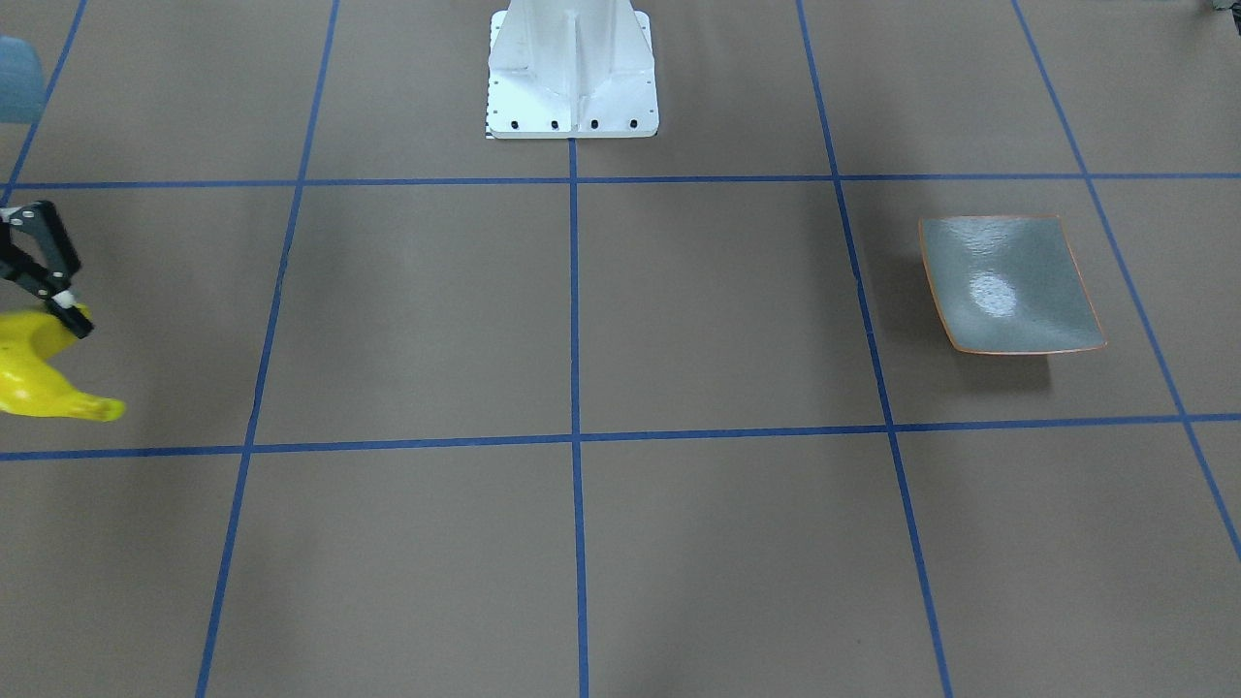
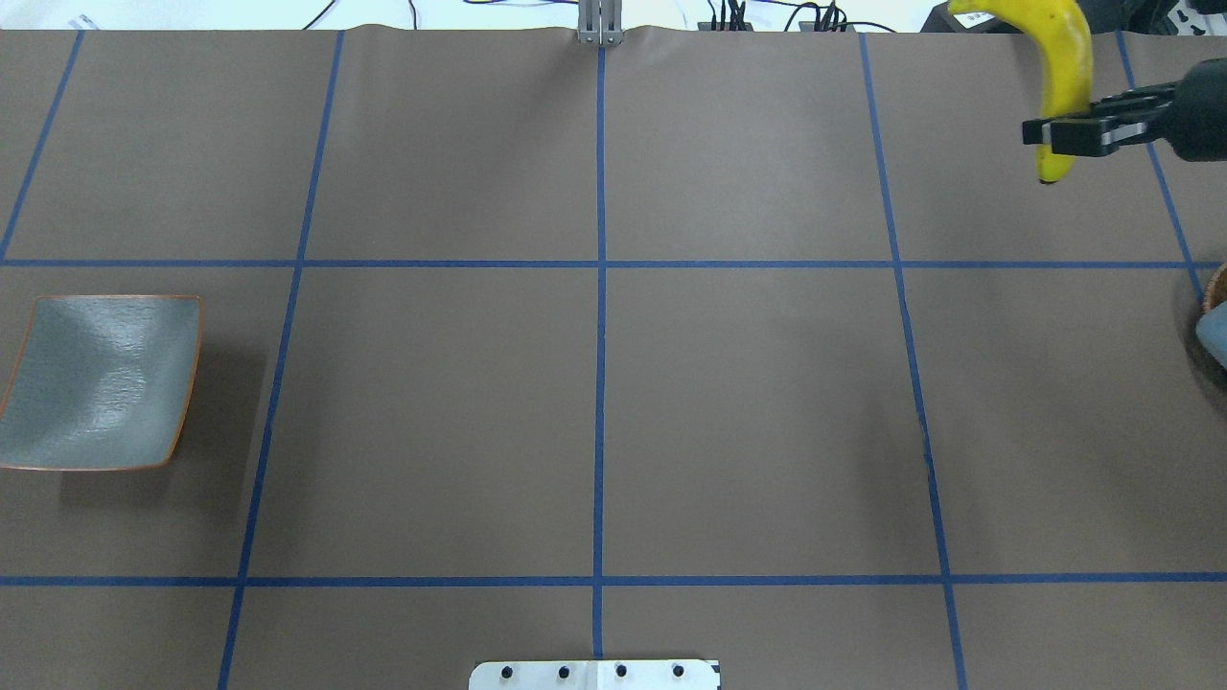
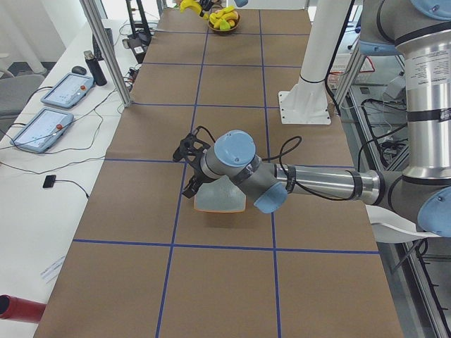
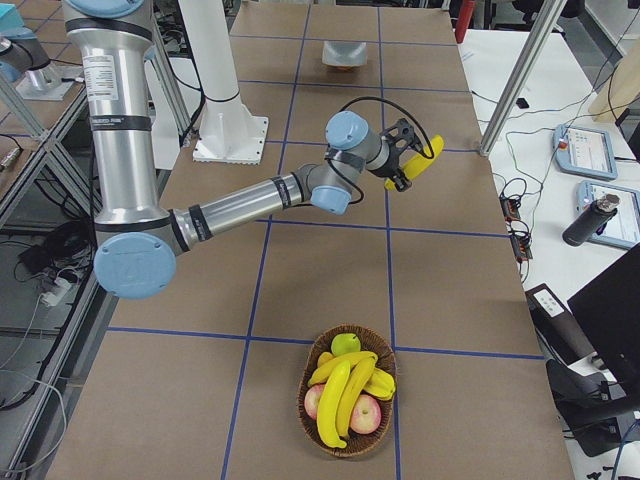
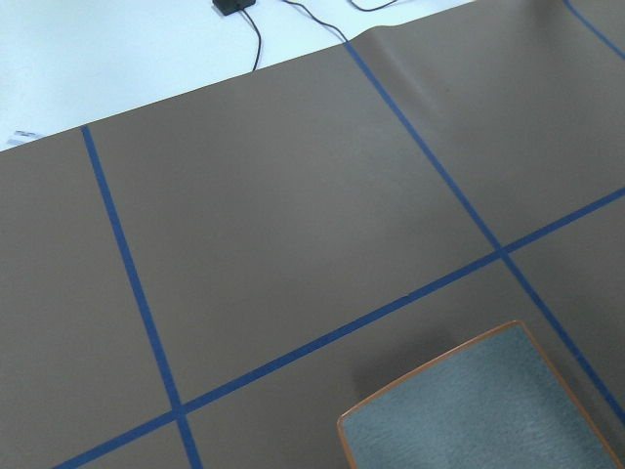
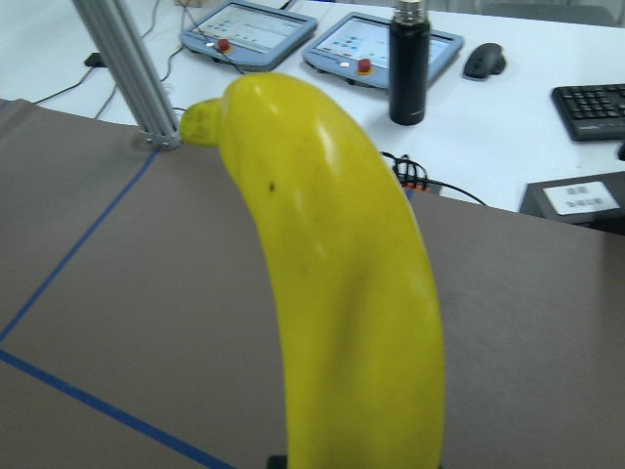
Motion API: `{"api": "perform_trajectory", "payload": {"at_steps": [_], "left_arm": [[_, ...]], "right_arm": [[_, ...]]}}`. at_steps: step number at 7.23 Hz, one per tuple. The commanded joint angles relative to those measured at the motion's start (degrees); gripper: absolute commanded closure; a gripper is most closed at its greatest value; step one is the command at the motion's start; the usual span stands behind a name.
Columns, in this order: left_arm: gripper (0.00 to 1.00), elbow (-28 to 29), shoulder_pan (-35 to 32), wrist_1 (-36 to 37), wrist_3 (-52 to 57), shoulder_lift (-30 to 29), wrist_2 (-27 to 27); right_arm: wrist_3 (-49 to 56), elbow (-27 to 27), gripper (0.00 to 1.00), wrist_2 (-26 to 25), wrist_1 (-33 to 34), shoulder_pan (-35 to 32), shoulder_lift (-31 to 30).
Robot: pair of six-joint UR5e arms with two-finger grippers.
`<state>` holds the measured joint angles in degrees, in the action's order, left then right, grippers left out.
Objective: Transfer all bananas from basket to plate
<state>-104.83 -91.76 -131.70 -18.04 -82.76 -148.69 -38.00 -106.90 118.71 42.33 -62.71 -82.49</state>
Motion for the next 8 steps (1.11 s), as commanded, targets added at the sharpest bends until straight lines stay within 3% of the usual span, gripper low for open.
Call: {"api": "perform_trajectory", "payload": {"at_steps": [1, 2, 4, 5, 7, 8], "left_arm": [[0.00, -0.55, 1.31, -1.19, -20.02, -5.81, -2.31], [0.00, -1.16, 2.98, -1.11, -25.50, -7.48, -2.05], [0.00, -1.08, 6.15, -0.75, -36.49, -15.11, -1.26], [0.02, -1.34, 7.03, -0.84, -39.06, -16.45, 1.44], [0.05, -2.13, 15.69, -0.58, -50.88, -21.09, 12.49], [0.02, -2.05, 20.26, 1.25, -58.00, -23.99, 15.16]], "right_arm": [[-3.30, -1.29, 1.00, -16.83, 2.23, 14.38, 4.09], [-3.31, -2.08, 1.00, -22.42, 6.24, 18.19, 6.09], [-3.40, -7.51, 1.00, -31.22, 24.90, 24.88, 14.60], [-4.09, -9.01, 1.00, -31.70, 31.44, 25.96, 17.60], [-5.24, -9.29, 1.00, -34.85, 39.11, 28.24, 22.00], [-6.20, -9.21, 1.00, -35.56, 42.80, 28.86, 24.29]]}}
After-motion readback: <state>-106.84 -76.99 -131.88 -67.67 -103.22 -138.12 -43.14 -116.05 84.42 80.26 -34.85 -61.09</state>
